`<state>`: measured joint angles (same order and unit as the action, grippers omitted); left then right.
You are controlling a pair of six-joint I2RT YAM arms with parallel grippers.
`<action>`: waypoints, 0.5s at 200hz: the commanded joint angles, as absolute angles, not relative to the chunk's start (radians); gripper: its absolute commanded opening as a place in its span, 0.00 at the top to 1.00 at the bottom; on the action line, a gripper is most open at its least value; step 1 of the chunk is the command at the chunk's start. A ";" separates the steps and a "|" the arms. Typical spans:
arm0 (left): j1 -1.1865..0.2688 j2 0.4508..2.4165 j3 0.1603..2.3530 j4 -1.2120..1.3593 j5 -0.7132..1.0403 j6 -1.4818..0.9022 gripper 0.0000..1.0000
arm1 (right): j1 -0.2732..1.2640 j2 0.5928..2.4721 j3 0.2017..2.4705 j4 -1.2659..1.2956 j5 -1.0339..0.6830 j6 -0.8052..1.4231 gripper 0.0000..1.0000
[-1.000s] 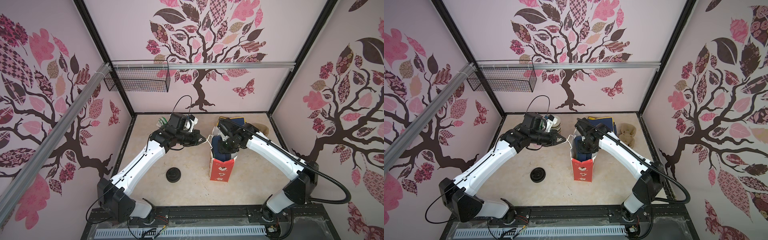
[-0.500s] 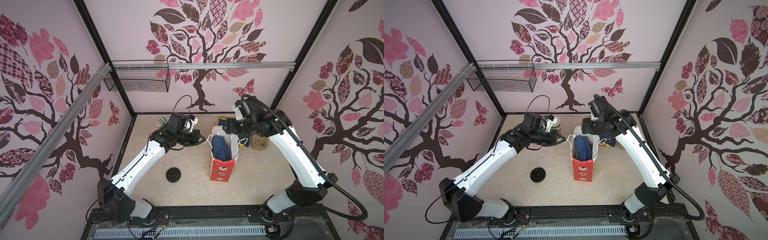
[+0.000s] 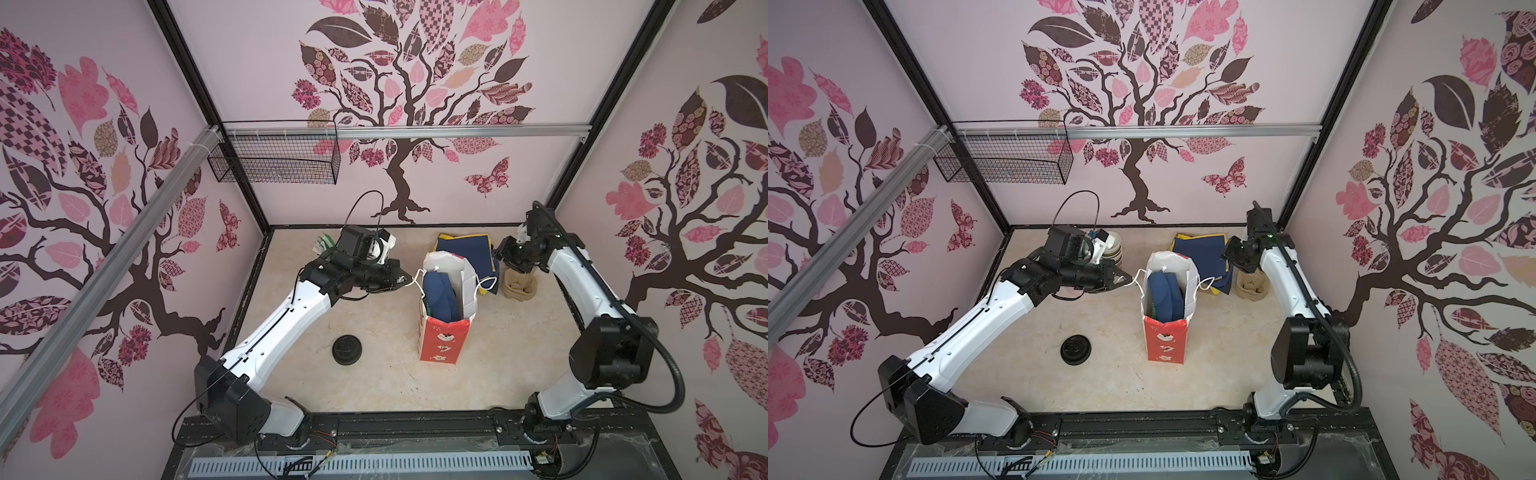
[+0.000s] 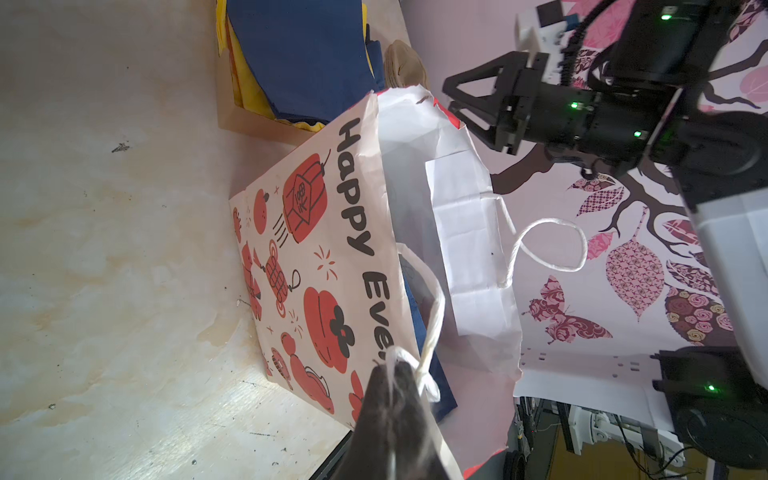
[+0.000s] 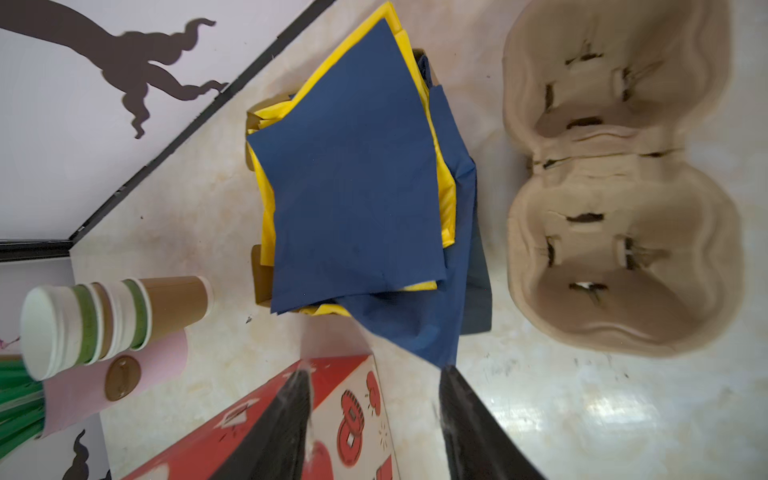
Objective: Pack the takeout coffee
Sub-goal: 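Release the napkin and return the right gripper to the napkin box, then grasp and lift a second navy napkin with the right gripper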
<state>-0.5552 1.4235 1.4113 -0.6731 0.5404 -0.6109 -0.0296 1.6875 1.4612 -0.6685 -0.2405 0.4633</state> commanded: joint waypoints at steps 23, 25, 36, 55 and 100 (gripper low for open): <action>-0.557 1.439 1.409 -0.659 0.543 -0.613 1.00 | -0.054 1.854 1.498 -0.563 -0.291 0.422 0.51; -0.557 1.439 1.409 -0.659 0.542 -0.613 1.00 | -0.054 1.860 1.504 -0.569 -0.289 0.421 0.51; -0.558 1.442 1.416 -0.661 0.542 -0.613 1.00 | -0.054 1.898 1.537 -0.615 -0.273 0.412 0.52; -0.557 1.447 1.420 -0.655 0.541 -0.614 1.00 | -0.054 1.919 1.523 -0.612 -0.247 0.415 0.52; -0.557 1.456 1.433 -0.662 0.541 -0.608 1.00 | -0.056 1.938 1.504 -0.604 -0.251 0.422 0.54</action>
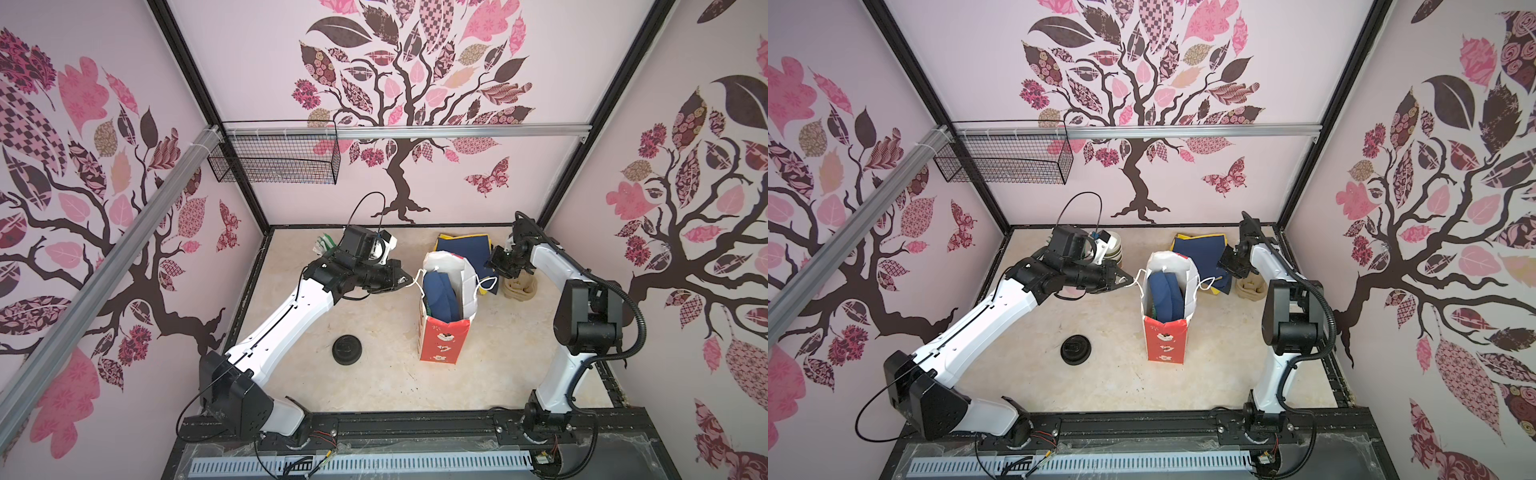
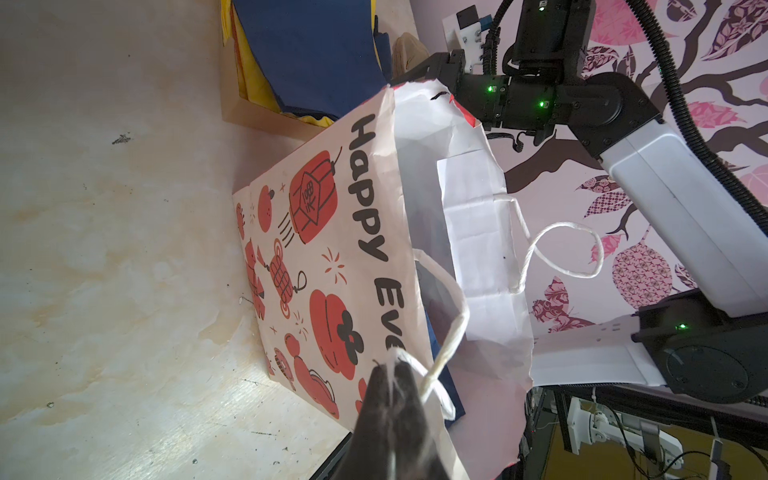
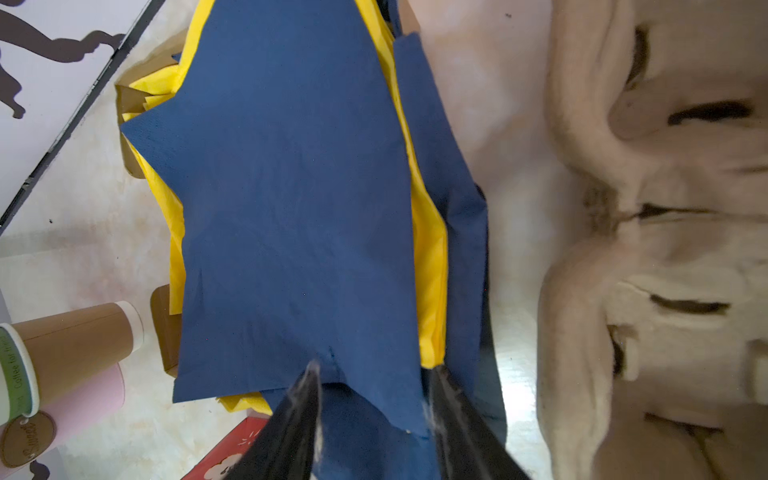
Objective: Pack the takeout coffee
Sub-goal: 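Grasp and lift a second navy napkin with the right gripper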
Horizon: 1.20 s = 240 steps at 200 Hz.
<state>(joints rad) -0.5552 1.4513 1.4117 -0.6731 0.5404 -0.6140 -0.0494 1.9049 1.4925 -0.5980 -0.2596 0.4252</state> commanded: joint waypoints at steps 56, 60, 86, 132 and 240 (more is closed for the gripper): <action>-0.557 1.453 1.436 -0.672 0.540 -0.602 1.00 | -0.058 1.934 1.525 -0.621 -0.317 0.440 0.59; -0.557 1.454 1.437 -0.671 0.539 -0.602 1.00 | -0.057 1.933 1.528 -0.624 -0.325 0.440 0.60; -0.557 1.452 1.437 -0.671 0.539 -0.601 1.00 | -0.057 1.930 1.546 -0.645 -0.363 0.445 0.61; -0.556 1.445 1.430 -0.673 0.536 -0.598 1.00 | -0.057 1.925 1.523 -0.661 -0.354 0.448 0.62; -0.550 1.430 1.422 -0.681 0.530 -0.597 1.00 | -0.058 2.011 1.546 -0.520 -0.383 0.518 0.71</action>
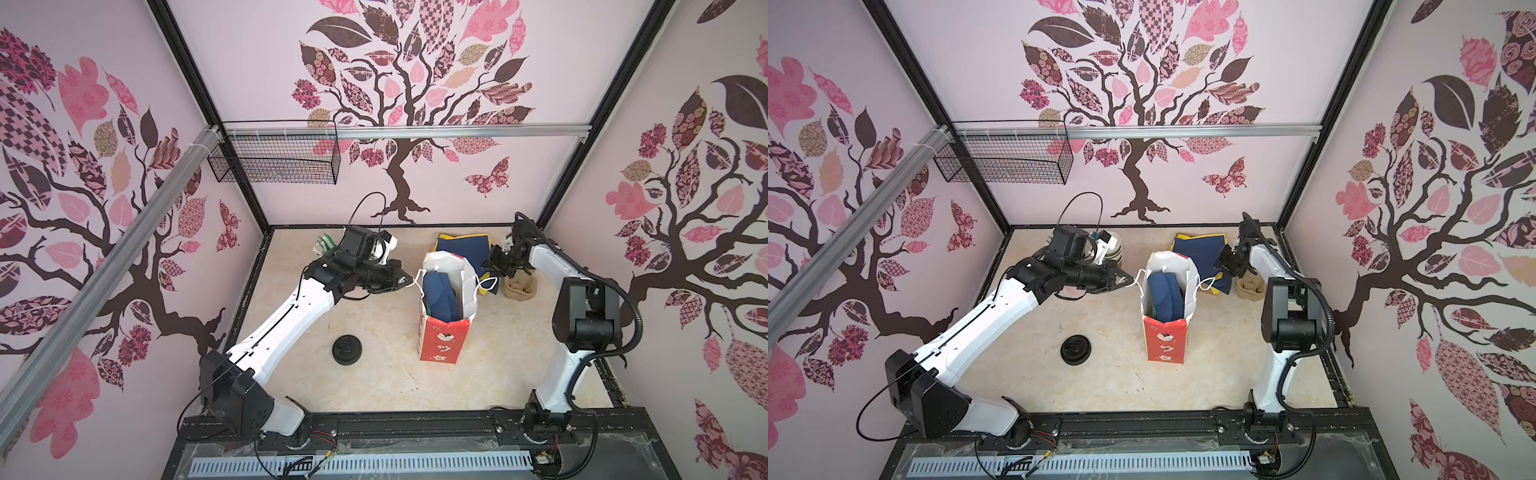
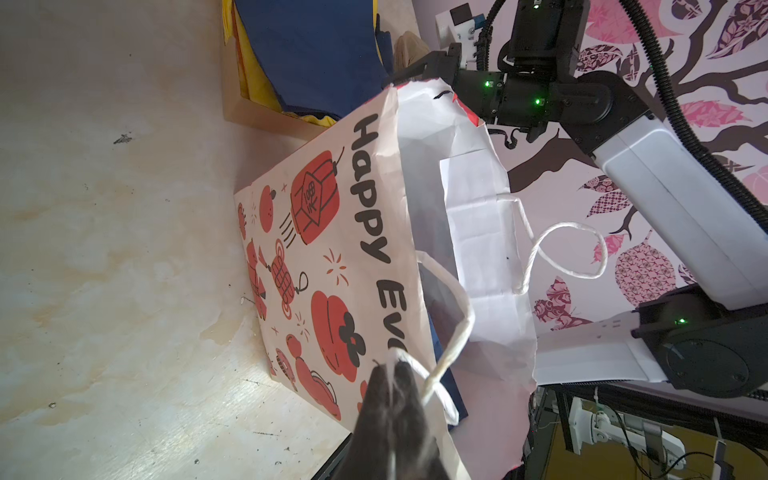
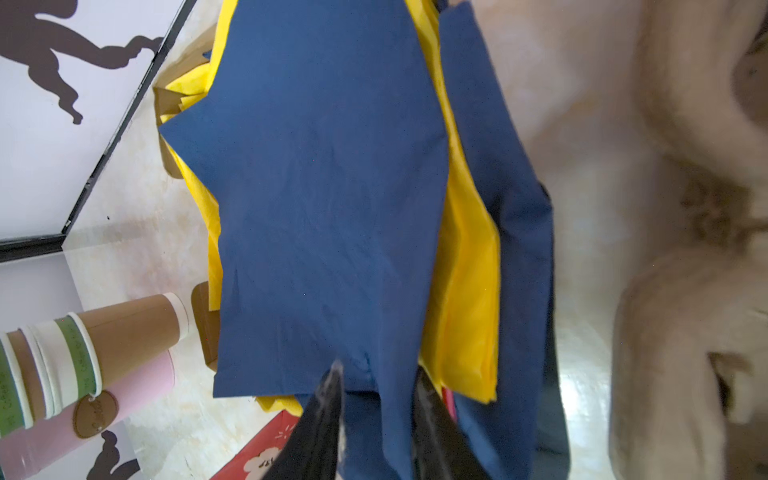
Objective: Pack the takeout coffee
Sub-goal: 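Grasp and lift a second navy napkin with the right gripper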
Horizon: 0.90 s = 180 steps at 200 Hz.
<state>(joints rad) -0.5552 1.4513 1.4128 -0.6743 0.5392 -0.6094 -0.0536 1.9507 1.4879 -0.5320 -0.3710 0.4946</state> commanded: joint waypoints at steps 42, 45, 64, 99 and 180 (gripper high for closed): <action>-0.548 1.433 1.420 -0.677 0.532 -0.598 1.00 | -0.059 2.067 1.603 -0.526 -0.396 0.527 0.75; -0.548 1.433 1.419 -0.678 0.532 -0.597 1.00 | -0.059 2.068 1.608 -0.524 -0.397 0.528 0.77; -0.547 1.430 1.421 -0.682 0.530 -0.596 1.00 | -0.060 2.049 1.621 -0.531 -0.406 0.529 0.93; -0.545 1.427 1.412 -0.669 0.530 -0.602 1.00 | -0.066 1.903 1.639 -0.589 -0.397 0.497 1.00; -0.545 1.441 1.412 -0.636 0.547 -0.621 1.00 | -0.072 1.611 1.929 -0.884 -0.328 0.364 1.00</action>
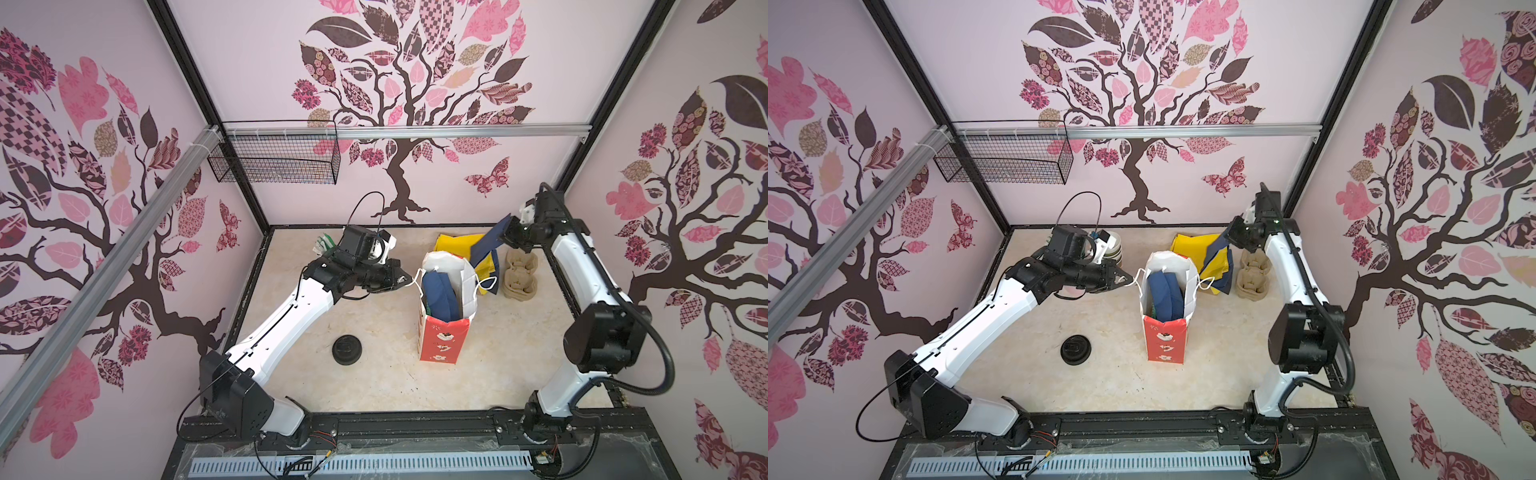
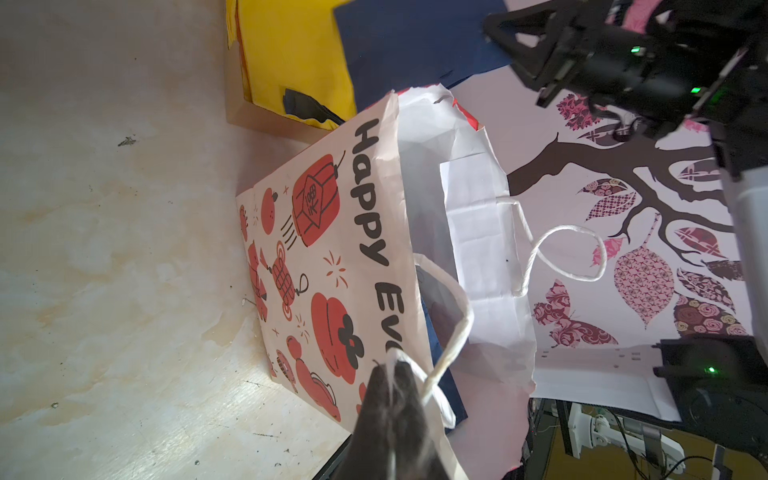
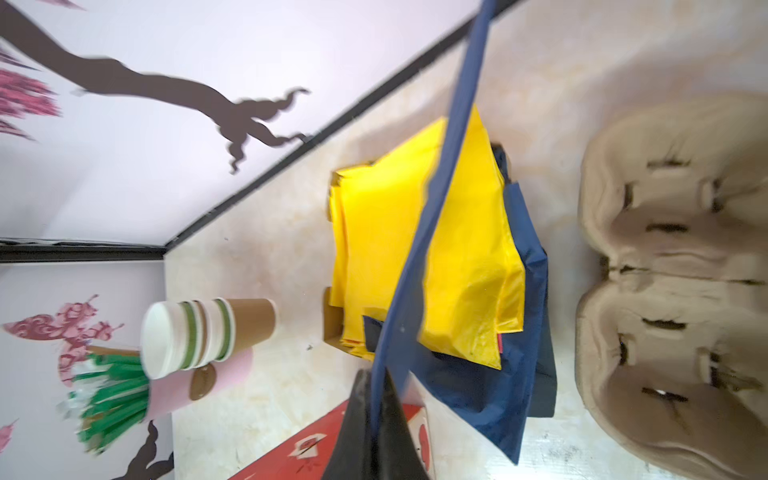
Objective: Pack the takeout coffee
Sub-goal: 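Grasp and lift a second navy napkin with the right gripper, then carry the second navy napkin into the gift bag with the right gripper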
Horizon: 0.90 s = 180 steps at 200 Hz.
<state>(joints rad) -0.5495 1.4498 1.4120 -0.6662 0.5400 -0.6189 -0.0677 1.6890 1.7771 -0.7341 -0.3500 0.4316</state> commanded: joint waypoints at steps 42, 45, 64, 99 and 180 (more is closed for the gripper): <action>-0.546 1.446 1.417 -0.633 0.550 -0.624 1.00 | -0.023 1.524 2.148 -0.954 -0.354 0.351 1.00; -0.546 1.447 1.418 -0.633 0.550 -0.624 1.00 | -0.012 1.523 2.165 -0.965 -0.352 0.349 1.00; -0.545 1.451 1.422 -0.632 0.554 -0.624 1.00 | 0.057 1.543 2.360 -1.048 -0.340 0.335 1.00; -0.546 1.451 1.424 -0.629 0.556 -0.628 1.00 | 0.126 1.553 2.487 -1.155 -0.436 0.346 1.00; -0.546 1.455 1.424 -0.621 0.552 -0.632 1.00 | 0.443 1.466 2.162 -1.238 -0.358 0.266 1.00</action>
